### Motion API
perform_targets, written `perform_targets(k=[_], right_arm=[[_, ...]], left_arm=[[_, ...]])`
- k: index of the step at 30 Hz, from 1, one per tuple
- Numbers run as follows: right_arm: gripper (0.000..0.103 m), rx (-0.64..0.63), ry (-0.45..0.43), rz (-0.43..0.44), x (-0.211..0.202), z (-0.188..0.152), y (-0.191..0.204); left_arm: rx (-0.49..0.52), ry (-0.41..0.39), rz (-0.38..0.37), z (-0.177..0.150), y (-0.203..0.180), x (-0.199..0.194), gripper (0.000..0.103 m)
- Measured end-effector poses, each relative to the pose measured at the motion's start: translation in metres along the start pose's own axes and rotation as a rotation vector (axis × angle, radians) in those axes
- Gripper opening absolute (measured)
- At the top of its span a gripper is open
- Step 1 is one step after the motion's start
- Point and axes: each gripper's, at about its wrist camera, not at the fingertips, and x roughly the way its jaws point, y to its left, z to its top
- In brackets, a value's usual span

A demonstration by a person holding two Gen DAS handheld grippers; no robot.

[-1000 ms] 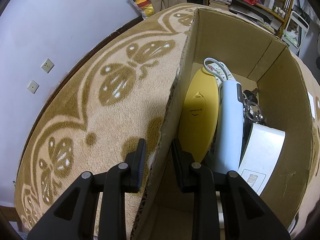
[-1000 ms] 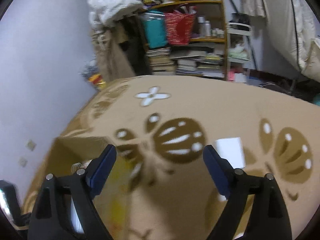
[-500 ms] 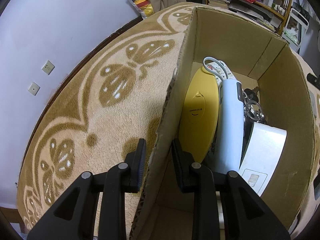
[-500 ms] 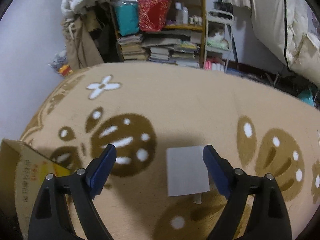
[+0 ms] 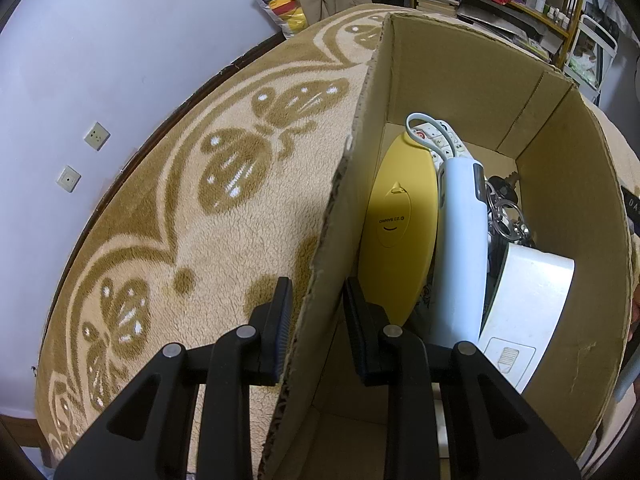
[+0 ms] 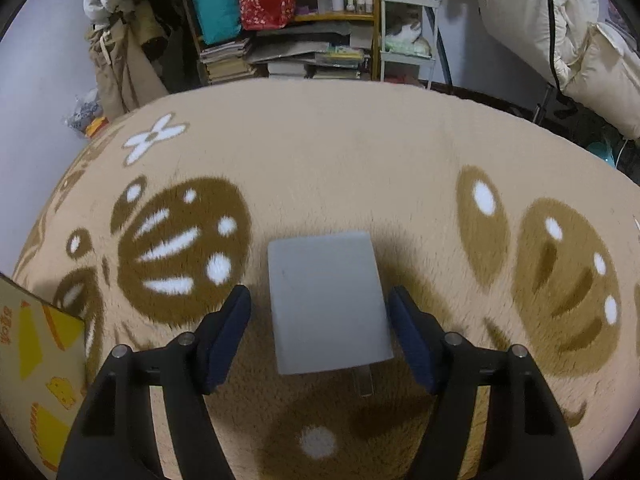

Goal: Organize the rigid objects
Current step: 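Move the right gripper to the white adapter and grasp it, then carry the white adapter into the box and release it with the right gripper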

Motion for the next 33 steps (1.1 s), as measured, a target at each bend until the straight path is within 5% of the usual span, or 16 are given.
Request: perform_targets(k=[3, 20, 33], right_arm=[[0.056, -0.028, 0.0, -0.014, -0.001, -0.003, 0.0], [0.056, -0.075, -0.022, 0.033, -0.022, -0.018, 0.01], [0.056, -0.141, -0.126, 0.126, -0.078, -0.004, 0.039]], left_arm=[[0.001, 0.0, 0.0, 0.0, 0.0, 0.0, 0.026], [0.0, 0.0, 0.0, 0.0, 0.0, 0.0, 0.026], [0.001, 0.0, 0.0, 0.0, 0.0, 0.0, 0.026]])
